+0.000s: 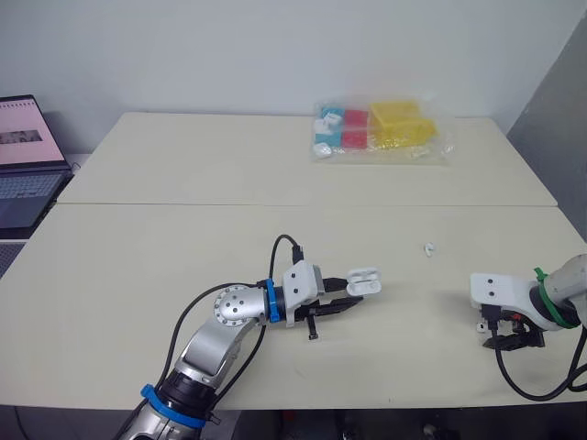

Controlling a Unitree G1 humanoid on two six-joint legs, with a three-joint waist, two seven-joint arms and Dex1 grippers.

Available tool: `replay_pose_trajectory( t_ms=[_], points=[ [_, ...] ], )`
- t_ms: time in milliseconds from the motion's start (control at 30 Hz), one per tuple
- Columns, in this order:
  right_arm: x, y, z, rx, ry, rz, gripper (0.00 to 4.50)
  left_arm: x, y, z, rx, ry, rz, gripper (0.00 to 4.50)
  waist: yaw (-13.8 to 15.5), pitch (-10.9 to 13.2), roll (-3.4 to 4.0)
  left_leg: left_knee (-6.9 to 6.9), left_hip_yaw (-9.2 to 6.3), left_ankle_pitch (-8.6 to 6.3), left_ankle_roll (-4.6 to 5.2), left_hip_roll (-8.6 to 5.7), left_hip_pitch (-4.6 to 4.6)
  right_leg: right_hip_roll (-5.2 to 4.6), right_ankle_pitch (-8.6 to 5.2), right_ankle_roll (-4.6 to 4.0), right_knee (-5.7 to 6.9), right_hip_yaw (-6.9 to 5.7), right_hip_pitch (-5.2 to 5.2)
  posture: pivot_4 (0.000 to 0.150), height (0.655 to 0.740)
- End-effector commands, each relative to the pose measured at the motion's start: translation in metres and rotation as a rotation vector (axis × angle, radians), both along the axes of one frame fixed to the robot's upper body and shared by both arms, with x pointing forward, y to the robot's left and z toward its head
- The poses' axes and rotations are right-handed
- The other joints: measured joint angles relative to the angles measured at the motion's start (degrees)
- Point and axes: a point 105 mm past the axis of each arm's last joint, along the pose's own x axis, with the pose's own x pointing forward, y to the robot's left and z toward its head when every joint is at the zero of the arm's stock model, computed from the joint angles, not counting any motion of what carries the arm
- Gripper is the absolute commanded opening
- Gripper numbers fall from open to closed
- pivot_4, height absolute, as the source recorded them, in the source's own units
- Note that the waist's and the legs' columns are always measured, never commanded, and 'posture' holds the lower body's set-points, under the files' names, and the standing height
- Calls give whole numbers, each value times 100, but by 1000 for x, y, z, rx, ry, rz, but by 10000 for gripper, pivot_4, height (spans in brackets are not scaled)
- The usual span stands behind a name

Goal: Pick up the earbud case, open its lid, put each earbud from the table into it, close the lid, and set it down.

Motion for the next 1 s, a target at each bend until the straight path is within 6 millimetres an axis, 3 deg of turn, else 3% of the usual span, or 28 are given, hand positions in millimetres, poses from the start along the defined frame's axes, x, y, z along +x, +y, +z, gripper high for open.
replay_pose_trajectory(
  t_ms=[33,233,267,333,567,733,1000],
  points=[
    [5,3,3,5,-18,8,35126,-3,-4,9,-24,-47,-11,7801,-3,0,0,0,1,0,0,0,0,0,0,0,0,0,0,1500,7287],
    [5,5,1,8,-15,7,35126,-3,-3,9,-20,-46,-12,7801,-5,0,0,0,1,0,0,1,2,1,0,0,0,2,0,1500,7287],
    [5,5,0,9,-16,5,33441,-3,-3,9,-20,-46,-11,7801,-5,0,0,0,1,0,0,1,2,1,0,0,0,1,1,1500,7287],
    [5,5,0,11,-16,0,29317,-3,-3,9,-19,-46,-11,7801,-5,0,0,0,1,0,0,1,2,1,0,0,1,1,1,1500,7287],
    [2,7,1,16,-13,2,4062,-3,-4,8,-18,-47,-14,7801,-1,0,-1,0,-1,0,0,1,0,1,0,0,0,0,1,1500,7287],
    [4,2,4,12,-23,9,4138,-1,-4,8,-20,-51,-13,7801,0,0,-1,0,-2,0,0,1,1,1,0,0,0,-2,1,1500,7287],
    [4,47,57,293,-176,91,4138,10,0,20,-84,-26,38,7801,0,0,-1,0,-3,0,0,1,-3,3,0,0,0,-3,0,1500,7287]
  ],
)
